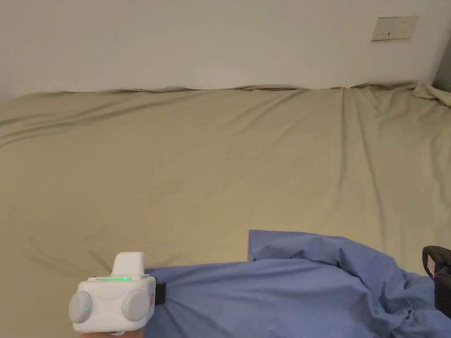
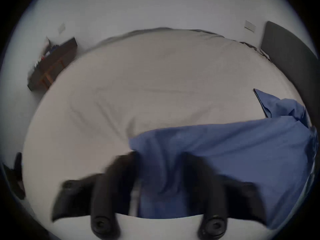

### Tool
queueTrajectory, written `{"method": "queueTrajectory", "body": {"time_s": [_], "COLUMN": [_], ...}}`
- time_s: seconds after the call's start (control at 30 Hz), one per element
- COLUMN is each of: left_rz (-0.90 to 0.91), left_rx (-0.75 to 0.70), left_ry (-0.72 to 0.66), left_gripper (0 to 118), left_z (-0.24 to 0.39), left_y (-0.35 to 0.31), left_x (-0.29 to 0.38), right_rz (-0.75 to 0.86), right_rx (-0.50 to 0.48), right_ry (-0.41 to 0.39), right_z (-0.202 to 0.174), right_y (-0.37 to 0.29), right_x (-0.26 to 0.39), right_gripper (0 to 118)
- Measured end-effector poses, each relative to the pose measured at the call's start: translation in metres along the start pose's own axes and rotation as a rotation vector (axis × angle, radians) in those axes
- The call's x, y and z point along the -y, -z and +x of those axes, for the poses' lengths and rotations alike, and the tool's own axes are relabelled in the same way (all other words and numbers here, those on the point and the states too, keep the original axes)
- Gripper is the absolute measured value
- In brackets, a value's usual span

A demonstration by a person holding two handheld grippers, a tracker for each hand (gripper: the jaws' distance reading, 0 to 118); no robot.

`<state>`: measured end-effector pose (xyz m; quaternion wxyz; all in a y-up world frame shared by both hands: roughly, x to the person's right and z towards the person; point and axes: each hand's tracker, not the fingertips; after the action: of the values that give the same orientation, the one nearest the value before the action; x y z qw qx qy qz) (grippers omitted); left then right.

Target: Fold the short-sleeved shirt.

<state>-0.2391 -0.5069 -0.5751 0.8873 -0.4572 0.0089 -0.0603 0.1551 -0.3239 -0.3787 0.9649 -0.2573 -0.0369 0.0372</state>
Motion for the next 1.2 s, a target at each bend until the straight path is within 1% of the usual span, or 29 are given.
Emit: {"method": "queueTrajectory", "body": {"time_s": [0.03,0.07,0.1,0.13,0.23,0.27,0.3,0.33,0.37,0.47,0.5,0.53,0.57,0.6,0.63,0.67,0.7,0.73,0.77,0.8,0.83,0.87,0.9,0.93,0.97,1.0,1.03,1.13,1.2], "left_rz": [-0.004,0.002,0.023,0.051,0.144,0.209,0.247,0.284,0.308,0.329,0.328,0.324,0.331,0.335,0.335,0.334,0.336,0.335,0.334,0.332,0.328,0.318,0.312,0.309,0.312,0.318,0.330,0.389,0.445], "left_rx": [-0.025,0.005,0.075,0.059,0.155,0.212,0.254,0.262,0.266,0.292,0.300,0.321,0.320,0.324,0.326,0.324,0.315,0.312,0.313,0.315,0.314,0.313,0.315,0.326,0.327,0.323,0.336,0.370,0.368], "left_ry": [0.026,0.014,-0.043,-0.066,-0.185,-0.209,-0.262,-0.264,-0.224,-0.177,-0.184,-0.204,-0.212,-0.221,-0.227,-0.230,-0.227,-0.223,-0.222,-0.226,-0.228,-0.235,-0.245,-0.260,-0.286,-0.305,-0.337,-0.432,-0.438], "left_gripper": [0,0,0,0,0,0,0,0,0,0,0,0,0,0,0,0,0,0,0,0,0,0,0,0,0,0,0,0,0], "left_z": [-0.001,-0.007,-0.011,-0.010,-0.035,-0.025,-0.023,-0.020,-0.014,-0.017,-0.016,-0.023,-0.025,-0.025,-0.025,-0.032,-0.032,-0.031,-0.030,-0.032,-0.032,-0.032,-0.033,-0.034,-0.035,-0.037,-0.041,-0.058,-0.079], "left_y": [0.003,0.005,0.004,-0.007,-0.035,-0.079,-0.102,-0.121,-0.137,-0.164,-0.170,-0.173,-0.178,-0.182,-0.185,-0.183,-0.184,-0.185,-0.184,-0.181,-0.179,-0.177,-0.175,-0.174,-0.175,-0.177,-0.180,-0.196,-0.205], "left_x": [-0.001,-0.001,-0.002,0.002,0.000,0.002,0.004,0.007,0.009,-0.004,-0.003,-0.008,-0.008,-0.007,-0.007,-0.008,-0.008,-0.008,-0.007,-0.007,-0.007,-0.006,-0.006,-0.004,-0.002,-0.001,0.000,-0.007,-0.026], "right_rz": [-0.008,-0.018,-0.026,-0.036,-0.071,-0.075,-0.081,-0.112,-0.144,-0.275,-0.324,-0.369,-0.392,-0.429,-0.478,-0.467,-0.457,-0.474,-0.497,-0.534,-0.559,-0.549,-0.523,-0.482,-0.453,-0.424,-0.370,-0.244,-0.172], "right_rx": [0.013,0.021,0.025,0.031,0.058,0.059,0.053,0.061,0.057,-0.033,-0.066,-0.081,-0.085,-0.076,-0.058,-0.022,-0.022,0.016,0.005,-0.001,0.001,-0.015,-0.029,-0.059,-0.036,-0.036,-0.066,-0.163,-0.165], "right_ry": [-0.001,0.001,0.002,0.005,-0.001,-0.003,0.001,0.016,0.016,-0.004,0.002,0.030,0.020,0.006,-0.018,-0.046,-0.056,-0.060,-0.048,-0.029,0.003,0.066,0.124,0.202,0.206,0.198,0.187,0.200,0.138], "right_z": [0.001,0.003,0.006,0.010,0.026,0.032,0.041,0.051,0.059,0.077,0.081,0.085,0.086,0.085,0.084,0.084,0.082,0.078,0.077,0.078,0.078,0.082,0.085,0.087,0.086,0.086,0.086,0.085,0.082], "right_y": [0.003,0.005,0.008,0.011,0.023,0.028,0.034,0.043,0.054,0.091,0.103,0.115,0.126,0.134,0.142,0.143,0.150,0.151,0.153,0.155,0.157,0.154,0.150,0.143,0.133,0.122,0.107,0.061,0.036], "right_x": [0.003,0.006,0.010,0.013,0.024,0.027,0.030,0.035,0.039,0.055,0.060,0.066,0.073,0.079,0.086,0.095,0.099,0.099,0.102,0.105,0.108,0.104,0.102,0.099,0.094,0.087,0.078,0.037,0.002], "right_gripper": [2,2,2,2,2,2,2,2,2,3,8,24,59,112,118,118,118,118,117,107,80,38,24,23,23,23,23,23,23]}}
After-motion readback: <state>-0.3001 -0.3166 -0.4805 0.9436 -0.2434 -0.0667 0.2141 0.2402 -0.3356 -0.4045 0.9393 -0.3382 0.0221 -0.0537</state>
